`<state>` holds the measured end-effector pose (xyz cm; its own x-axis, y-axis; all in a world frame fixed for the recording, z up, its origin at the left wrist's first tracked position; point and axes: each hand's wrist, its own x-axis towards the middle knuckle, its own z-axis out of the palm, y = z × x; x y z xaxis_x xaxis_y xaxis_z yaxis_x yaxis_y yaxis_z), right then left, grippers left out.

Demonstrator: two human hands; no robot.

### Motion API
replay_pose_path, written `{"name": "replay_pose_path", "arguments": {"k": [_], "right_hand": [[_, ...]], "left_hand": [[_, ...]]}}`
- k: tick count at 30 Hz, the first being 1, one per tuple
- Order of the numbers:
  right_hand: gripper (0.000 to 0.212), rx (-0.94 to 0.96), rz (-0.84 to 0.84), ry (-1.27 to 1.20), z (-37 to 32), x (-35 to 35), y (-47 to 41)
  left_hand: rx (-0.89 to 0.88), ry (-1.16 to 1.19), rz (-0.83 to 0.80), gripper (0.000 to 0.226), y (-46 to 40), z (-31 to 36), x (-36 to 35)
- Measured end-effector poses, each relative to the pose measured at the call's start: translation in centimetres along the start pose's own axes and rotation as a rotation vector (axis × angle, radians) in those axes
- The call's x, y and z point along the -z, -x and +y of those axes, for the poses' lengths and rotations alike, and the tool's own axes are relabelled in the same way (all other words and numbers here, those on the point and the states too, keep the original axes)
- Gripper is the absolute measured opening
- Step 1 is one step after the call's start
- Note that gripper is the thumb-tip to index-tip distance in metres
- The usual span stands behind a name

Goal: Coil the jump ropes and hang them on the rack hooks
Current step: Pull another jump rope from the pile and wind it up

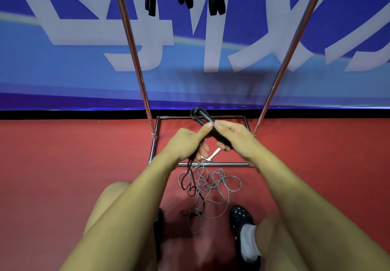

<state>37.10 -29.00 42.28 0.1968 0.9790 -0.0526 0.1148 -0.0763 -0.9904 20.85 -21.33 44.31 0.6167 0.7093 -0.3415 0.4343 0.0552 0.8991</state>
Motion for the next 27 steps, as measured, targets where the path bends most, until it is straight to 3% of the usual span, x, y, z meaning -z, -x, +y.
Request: {"name": "replay_pose_path", "arguments": {"k": [3, 9, 14, 18, 23, 27], "right_hand": [[0.046, -0.047, 0.046, -0.052, 0.0, -0.2, 0.0], [0.030, -0.017, 0.028, -0.104, 0.8, -0.2, -0.2], [0.030, -0.021, -0.009, -0.216, 0.6, 0.5, -0.1], [0.024, 0.017, 0.024, -0.078, 0.7, 1.2, -0.1], [0.036, 0.040, 0.052, 0.143, 0.9, 0.9, -0.2], [0.040, 0.050, 0.044, 0.175, 1.1, 0.8, -0.1]], "left_hand": [[0.013, 0.029, 0.012, 0.072, -0.1, -0.1, 0.2], [-0.024, 0.056, -0.009, 0.065, -0.1, -0.1, 0.4], [-0.048, 0.160, -0.077, 0.057, -0.5, -0.3, 0.4], [-0.020, 0.226, -0.155, 0.052, -0.5, -0.3, 0.3], [-0.014, 0.209, -0.127, 0.069, -0.4, -0.4, -0.2], [-0.042, 0.142, -0.102, 0.049, -0.2, -0.4, -0.7]]}}
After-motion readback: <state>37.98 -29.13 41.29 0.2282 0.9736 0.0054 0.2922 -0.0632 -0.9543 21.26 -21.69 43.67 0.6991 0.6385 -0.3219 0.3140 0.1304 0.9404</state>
